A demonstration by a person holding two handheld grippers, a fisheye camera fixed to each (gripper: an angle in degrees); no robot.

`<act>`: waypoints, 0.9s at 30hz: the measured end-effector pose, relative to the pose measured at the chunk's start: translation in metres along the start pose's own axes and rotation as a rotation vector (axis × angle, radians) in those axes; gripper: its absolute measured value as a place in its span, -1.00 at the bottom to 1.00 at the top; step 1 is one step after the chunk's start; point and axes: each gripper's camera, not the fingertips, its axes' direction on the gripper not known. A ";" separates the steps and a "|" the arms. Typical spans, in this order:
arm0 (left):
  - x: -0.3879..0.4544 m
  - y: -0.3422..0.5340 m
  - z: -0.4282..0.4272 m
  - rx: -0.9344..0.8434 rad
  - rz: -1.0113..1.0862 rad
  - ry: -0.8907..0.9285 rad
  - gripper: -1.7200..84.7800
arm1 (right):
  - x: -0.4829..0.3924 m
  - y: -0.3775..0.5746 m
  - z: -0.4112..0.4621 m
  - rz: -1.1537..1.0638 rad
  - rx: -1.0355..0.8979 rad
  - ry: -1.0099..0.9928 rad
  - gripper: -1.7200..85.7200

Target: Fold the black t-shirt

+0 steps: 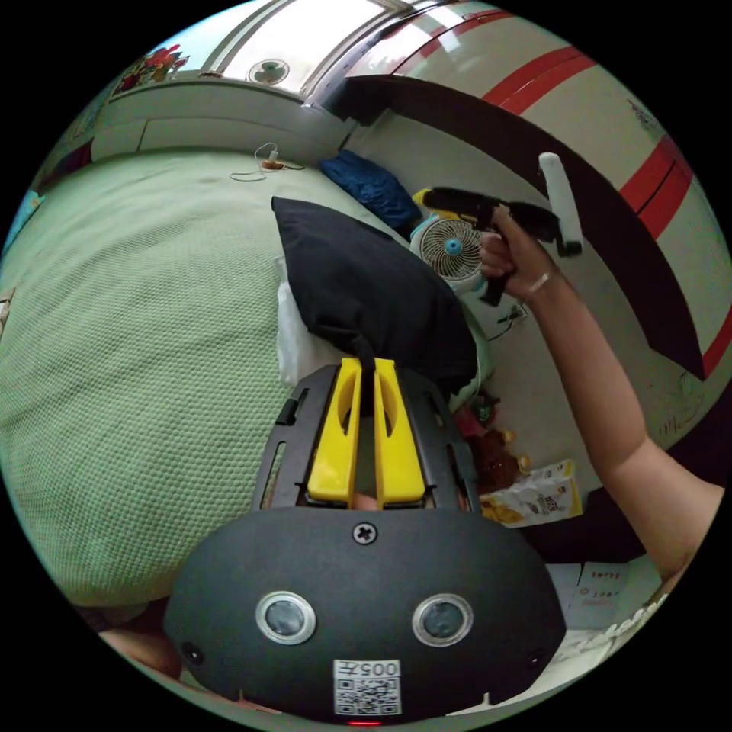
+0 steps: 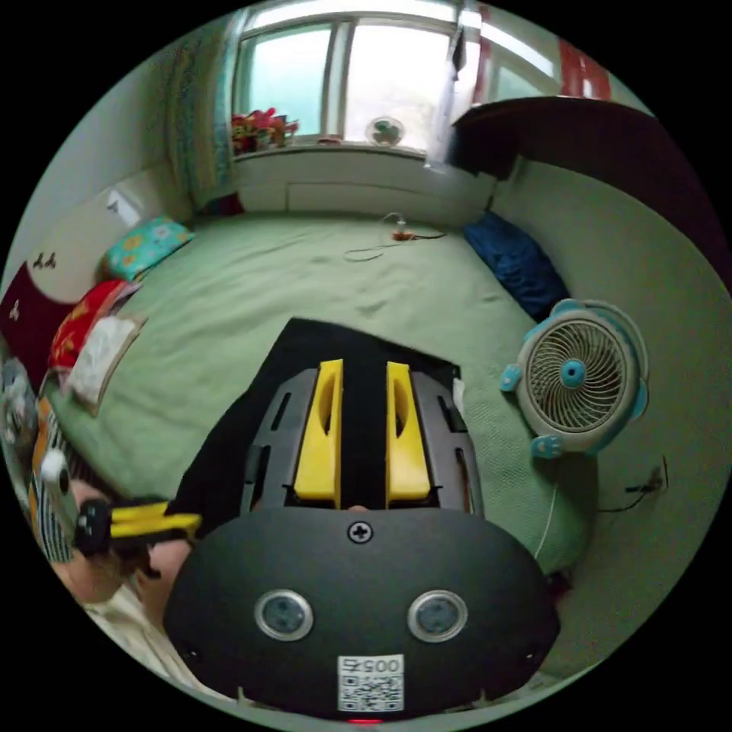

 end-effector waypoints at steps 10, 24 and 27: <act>-0.026 0.019 -0.020 -0.027 -0.058 0.125 -0.83 | -0.027 0.116 0.010 0.121 -0.208 0.052 -0.83; -0.078 0.102 -0.218 0.167 -0.146 -0.348 -0.97 | -0.187 0.109 0.031 0.073 -0.178 0.098 -0.87; -0.101 0.133 -0.270 0.182 -0.234 -0.454 -0.97 | -0.221 0.084 0.009 0.154 -0.185 0.016 -0.93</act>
